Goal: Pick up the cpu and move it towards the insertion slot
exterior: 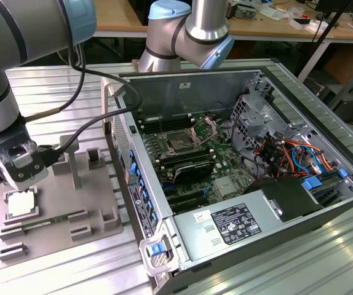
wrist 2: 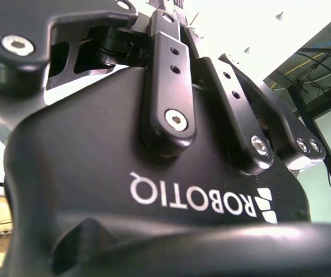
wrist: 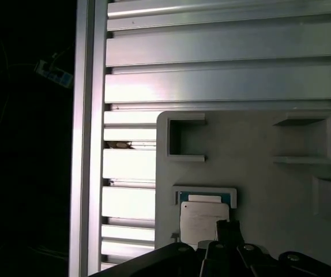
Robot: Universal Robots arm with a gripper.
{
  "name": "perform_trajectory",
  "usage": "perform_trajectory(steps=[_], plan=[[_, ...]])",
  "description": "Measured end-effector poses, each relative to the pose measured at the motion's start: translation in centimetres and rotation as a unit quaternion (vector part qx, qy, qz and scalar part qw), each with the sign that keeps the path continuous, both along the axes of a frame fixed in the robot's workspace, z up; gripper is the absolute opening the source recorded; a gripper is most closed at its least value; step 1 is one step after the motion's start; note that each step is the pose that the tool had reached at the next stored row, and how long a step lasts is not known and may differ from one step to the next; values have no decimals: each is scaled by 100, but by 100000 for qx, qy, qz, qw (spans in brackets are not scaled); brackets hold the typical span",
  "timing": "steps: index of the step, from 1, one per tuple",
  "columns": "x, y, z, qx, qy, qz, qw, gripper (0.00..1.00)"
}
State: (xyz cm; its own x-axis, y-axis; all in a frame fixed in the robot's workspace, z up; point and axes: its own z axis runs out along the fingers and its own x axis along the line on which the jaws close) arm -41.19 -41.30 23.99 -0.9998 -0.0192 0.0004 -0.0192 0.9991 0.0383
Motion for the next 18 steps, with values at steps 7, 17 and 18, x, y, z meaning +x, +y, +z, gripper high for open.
perform_trajectory(steps=[7,17,18], plan=[[-34,-23,-19,-187,4,10,100000,11],[-82,-25,-52,-752,-2,47,99997,11],[-87,-25,-59,-751,-2,38,99997,11]])
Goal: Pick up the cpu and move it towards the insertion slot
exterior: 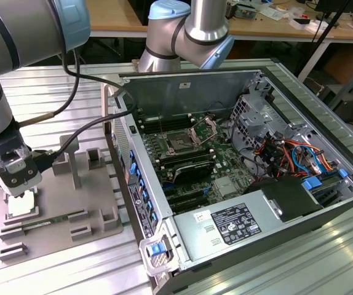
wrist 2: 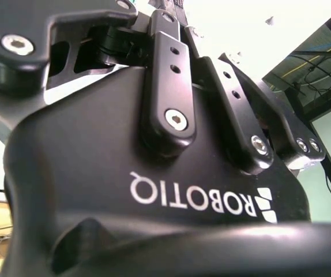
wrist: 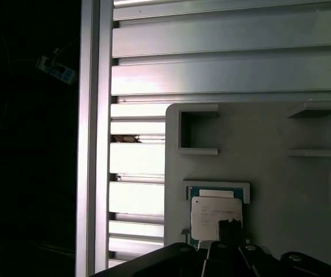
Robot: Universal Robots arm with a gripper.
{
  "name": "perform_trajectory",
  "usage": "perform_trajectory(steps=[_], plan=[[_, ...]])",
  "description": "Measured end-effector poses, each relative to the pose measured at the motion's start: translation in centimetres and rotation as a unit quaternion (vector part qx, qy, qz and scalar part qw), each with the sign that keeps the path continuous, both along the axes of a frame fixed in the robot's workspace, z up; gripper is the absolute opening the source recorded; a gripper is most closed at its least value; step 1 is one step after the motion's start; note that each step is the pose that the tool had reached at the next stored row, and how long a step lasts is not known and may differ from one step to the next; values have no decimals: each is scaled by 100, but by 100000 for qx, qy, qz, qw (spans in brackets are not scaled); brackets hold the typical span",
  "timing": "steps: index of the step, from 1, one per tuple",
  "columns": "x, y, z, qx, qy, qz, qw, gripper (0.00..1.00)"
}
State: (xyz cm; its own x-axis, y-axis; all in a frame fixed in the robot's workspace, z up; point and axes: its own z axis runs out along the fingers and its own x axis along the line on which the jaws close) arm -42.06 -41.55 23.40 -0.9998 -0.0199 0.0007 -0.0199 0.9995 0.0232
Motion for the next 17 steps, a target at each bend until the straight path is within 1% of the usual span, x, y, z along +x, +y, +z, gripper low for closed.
perform_trajectory(steps=[5,8,11,17], plan=[[-22,-9,-23,0,5,1,100000,11],[-34,-30,-38,0,6,1,100000,11],[-41,-40,-58,7,-6,0,100000,11],[-48,-44,-91,0,4,2,100000,11]])
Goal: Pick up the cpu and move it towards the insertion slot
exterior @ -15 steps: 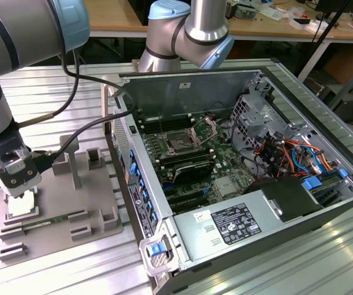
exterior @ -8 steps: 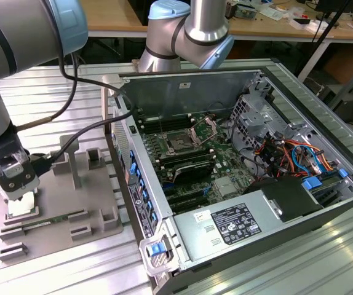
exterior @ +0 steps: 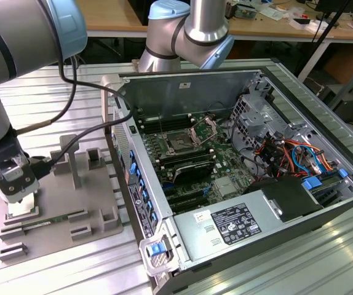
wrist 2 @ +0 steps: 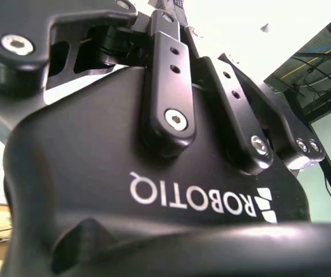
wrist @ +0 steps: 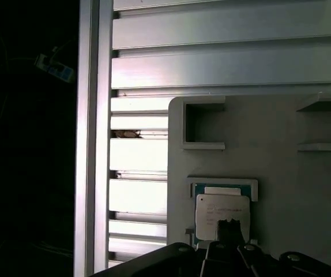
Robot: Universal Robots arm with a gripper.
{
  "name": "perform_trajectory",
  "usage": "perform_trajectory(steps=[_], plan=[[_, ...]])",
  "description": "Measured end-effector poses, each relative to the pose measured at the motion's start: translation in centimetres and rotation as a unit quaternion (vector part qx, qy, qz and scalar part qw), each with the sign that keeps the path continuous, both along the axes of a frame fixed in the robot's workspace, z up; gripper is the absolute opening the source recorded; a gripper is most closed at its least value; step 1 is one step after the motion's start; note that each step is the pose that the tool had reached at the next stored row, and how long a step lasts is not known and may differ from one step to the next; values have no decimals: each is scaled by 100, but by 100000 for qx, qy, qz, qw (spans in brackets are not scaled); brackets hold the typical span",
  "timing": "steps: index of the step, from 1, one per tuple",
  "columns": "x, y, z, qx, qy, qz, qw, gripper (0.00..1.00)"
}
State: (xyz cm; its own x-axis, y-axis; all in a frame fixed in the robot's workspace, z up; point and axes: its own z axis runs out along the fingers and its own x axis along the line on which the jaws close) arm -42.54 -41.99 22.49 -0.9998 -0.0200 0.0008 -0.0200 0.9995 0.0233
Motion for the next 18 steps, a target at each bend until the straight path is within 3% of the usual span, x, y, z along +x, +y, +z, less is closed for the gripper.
perform_trajectory(steps=[18], plan=[[-6,-1,-110,-3,3,1,100000,11]])
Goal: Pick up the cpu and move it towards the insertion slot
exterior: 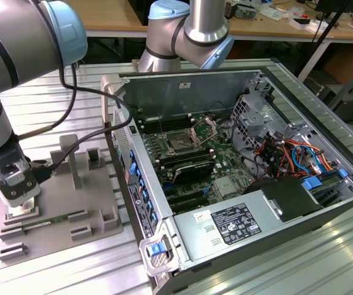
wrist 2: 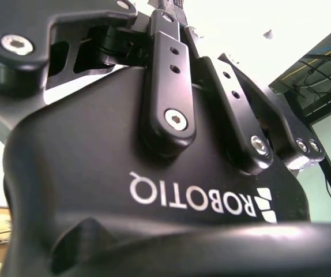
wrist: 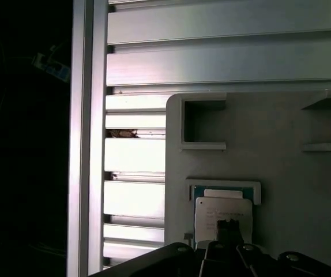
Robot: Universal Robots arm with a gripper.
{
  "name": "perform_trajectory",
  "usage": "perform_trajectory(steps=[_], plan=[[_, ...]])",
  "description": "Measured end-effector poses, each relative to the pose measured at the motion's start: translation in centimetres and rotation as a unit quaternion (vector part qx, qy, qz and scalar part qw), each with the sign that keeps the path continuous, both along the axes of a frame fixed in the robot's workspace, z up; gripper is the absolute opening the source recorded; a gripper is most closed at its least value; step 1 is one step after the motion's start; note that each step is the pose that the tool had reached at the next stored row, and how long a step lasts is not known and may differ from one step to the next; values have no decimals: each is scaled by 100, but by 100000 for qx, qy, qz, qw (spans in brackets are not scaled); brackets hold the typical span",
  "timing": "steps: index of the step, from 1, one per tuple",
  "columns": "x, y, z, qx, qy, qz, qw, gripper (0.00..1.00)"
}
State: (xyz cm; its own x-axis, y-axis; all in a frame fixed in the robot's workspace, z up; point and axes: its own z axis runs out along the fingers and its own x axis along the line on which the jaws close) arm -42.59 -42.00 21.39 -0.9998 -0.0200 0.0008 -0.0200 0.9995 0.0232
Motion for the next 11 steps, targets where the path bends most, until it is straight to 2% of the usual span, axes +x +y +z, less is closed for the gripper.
perform_trajectory(steps=[5,11], plan=[[-1,0,-28,-2,7,-2,100000,11],[-1,0,-31,0,3,-2,100000,11]])
